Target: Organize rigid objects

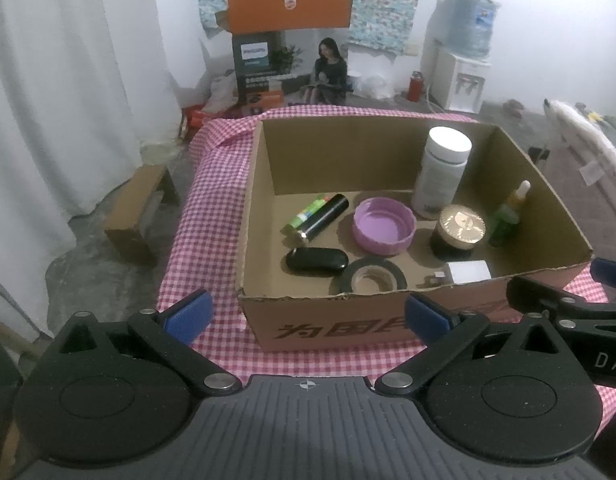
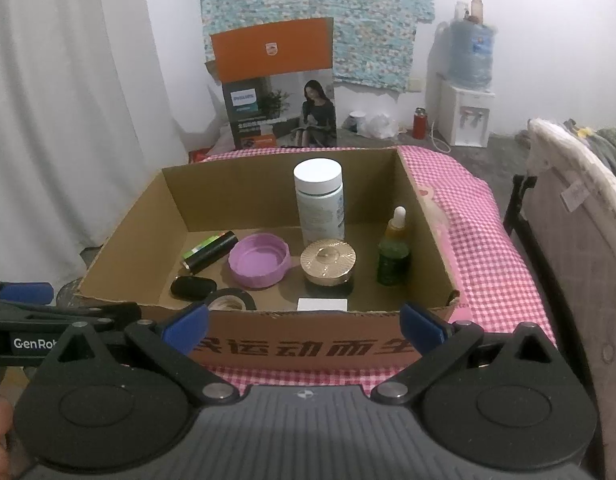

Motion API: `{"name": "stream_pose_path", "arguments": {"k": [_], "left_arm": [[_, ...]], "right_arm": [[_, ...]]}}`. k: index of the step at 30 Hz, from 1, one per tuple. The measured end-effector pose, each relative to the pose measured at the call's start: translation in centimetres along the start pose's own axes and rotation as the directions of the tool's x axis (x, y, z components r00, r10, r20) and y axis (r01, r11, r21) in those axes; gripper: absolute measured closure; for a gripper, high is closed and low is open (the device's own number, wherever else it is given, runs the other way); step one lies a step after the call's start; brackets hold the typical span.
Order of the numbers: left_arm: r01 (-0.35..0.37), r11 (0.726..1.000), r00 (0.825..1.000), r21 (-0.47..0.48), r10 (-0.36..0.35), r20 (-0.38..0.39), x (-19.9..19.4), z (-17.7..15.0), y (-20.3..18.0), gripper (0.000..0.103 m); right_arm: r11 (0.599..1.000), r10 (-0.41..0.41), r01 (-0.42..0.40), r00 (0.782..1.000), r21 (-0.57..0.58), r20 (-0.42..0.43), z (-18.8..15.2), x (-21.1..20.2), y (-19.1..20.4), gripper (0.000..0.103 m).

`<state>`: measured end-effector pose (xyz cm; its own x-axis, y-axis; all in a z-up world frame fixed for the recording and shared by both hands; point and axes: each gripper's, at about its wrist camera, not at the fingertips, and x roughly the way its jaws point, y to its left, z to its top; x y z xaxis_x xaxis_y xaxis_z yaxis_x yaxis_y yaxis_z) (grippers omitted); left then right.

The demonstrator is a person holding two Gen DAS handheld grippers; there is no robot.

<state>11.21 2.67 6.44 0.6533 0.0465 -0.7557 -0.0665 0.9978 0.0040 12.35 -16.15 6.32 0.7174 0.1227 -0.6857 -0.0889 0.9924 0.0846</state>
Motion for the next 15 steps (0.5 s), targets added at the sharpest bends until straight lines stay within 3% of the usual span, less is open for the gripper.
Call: {"name": "stream_pose_path", "arguments": {"k": [15], "left_arm": [[0.002,1.0,1.0,-0.005,-0.002,-0.003,-0.03,0.02,0.17,0.0]], "right_arm": [[1.0,-0.006,0.006,1.0,-0.015,0.002,0.07,-0.11,0.31,0.0]]}}
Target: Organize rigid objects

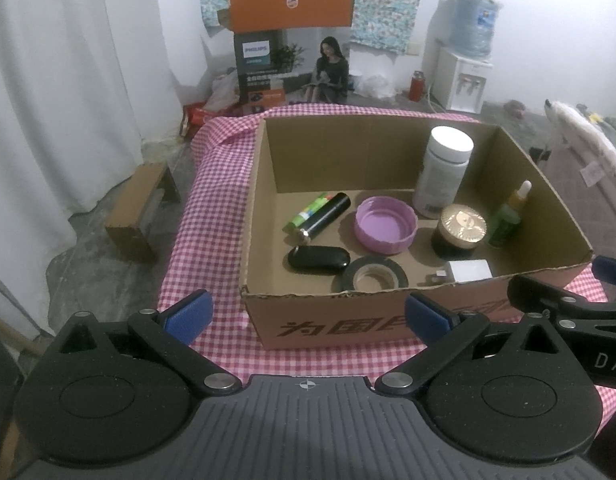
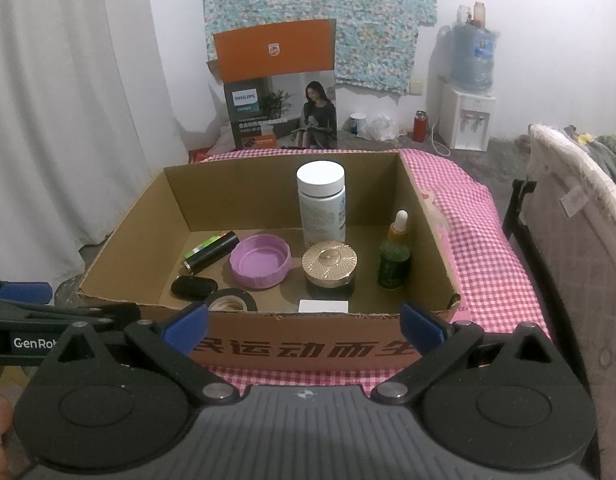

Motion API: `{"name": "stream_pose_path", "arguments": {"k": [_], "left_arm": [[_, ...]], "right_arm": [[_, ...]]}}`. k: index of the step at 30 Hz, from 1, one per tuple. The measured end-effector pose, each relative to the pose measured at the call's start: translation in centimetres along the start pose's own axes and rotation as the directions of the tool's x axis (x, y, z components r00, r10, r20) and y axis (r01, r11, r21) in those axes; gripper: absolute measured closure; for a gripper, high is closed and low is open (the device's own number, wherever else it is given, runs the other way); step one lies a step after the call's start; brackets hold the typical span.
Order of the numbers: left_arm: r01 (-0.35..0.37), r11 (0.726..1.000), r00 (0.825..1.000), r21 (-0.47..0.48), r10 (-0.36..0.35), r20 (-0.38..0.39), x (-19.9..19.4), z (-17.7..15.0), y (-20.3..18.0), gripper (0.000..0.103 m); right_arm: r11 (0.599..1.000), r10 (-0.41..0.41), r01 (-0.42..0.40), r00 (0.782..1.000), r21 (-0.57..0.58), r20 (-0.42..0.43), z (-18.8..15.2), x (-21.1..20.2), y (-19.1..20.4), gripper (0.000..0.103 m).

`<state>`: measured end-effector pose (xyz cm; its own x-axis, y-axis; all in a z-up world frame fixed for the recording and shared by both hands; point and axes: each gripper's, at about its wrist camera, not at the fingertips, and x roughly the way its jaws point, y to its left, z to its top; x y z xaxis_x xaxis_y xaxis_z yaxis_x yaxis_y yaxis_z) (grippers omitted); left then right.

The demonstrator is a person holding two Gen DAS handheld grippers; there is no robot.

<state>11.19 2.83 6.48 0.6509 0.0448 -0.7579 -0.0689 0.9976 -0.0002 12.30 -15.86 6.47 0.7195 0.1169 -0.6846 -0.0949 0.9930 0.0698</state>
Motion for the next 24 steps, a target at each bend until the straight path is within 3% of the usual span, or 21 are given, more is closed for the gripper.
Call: {"name": "stream_pose_path", "arguments": {"k": [24], "left_arm": [[-0.003,1.0,1.0,-0.001,0.003,-0.009,0.04,-0.03,-0.09,0.0]], "right_arm": [[1.0,-0.001,0.001,1.0,-0.003,-0.002,-0.19,0.03,-0.3,0.0]]}}
